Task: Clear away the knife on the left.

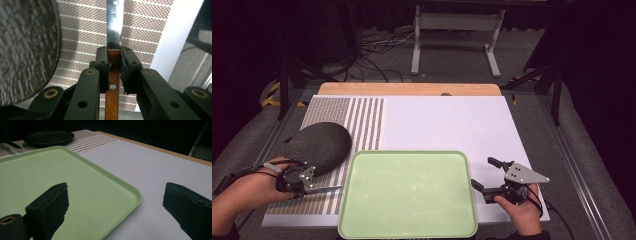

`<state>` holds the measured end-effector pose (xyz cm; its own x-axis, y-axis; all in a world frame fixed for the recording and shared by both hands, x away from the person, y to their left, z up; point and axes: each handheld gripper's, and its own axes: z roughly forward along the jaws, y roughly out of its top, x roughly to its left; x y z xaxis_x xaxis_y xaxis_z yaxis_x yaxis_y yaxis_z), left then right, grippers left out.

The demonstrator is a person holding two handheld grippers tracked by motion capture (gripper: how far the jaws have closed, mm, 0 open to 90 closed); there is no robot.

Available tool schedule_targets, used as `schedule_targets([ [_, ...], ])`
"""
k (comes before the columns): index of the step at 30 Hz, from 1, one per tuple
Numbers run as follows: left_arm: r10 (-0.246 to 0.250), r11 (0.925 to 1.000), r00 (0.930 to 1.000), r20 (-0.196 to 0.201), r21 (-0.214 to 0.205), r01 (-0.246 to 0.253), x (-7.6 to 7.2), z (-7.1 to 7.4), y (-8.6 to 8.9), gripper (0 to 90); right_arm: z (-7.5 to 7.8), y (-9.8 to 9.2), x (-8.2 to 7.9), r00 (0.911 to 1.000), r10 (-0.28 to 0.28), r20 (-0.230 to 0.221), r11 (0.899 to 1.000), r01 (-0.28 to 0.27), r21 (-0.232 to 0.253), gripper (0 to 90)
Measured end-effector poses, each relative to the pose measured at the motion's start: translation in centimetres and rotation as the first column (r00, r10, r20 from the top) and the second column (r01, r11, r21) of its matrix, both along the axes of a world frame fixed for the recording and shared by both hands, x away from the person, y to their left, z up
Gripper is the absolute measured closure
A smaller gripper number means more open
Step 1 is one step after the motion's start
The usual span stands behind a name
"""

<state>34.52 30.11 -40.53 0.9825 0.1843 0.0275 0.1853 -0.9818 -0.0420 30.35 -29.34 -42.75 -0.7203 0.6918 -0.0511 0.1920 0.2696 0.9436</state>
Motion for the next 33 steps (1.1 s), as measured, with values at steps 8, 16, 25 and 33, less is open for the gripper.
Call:
schedule_targets([
  [8, 0.107, 0.9864, 0.9932, -0.046, -0.120, -0.112, 0.0, 1.3, 0.0, 78.1, 0.0, 0.1, 0.1, 1.0000, 0.000, -0.004, 1.000, 0.000, 0.001, 7.2],
  [16, 0.264, 0.9356, 0.9535, -0.146, -0.202, -0.290, 0.0, 2.4, -0.6, 78.0, -0.1, -0.1, 0.1, 1.0000, -0.005, -0.008, 1.000, 0.005, 0.006, 7.2],
  [25, 0.364, 0.8734, 0.9055, -0.217, -0.258, -0.413, -0.3, 3.2, -1.7, 78.0, 0.0, -0.1, 0.1, 1.0000, -0.006, -0.007, 1.000, 0.006, 0.009, 7.2],
  [33, 0.414, 0.8313, 0.8814, -0.227, -0.300, -0.468, -1.0, 3.5, -3.5, 78.0, 0.0, -0.2, 0.0, 0.9999, -0.007, -0.007, 1.000, 0.007, 0.009, 7.2],
])
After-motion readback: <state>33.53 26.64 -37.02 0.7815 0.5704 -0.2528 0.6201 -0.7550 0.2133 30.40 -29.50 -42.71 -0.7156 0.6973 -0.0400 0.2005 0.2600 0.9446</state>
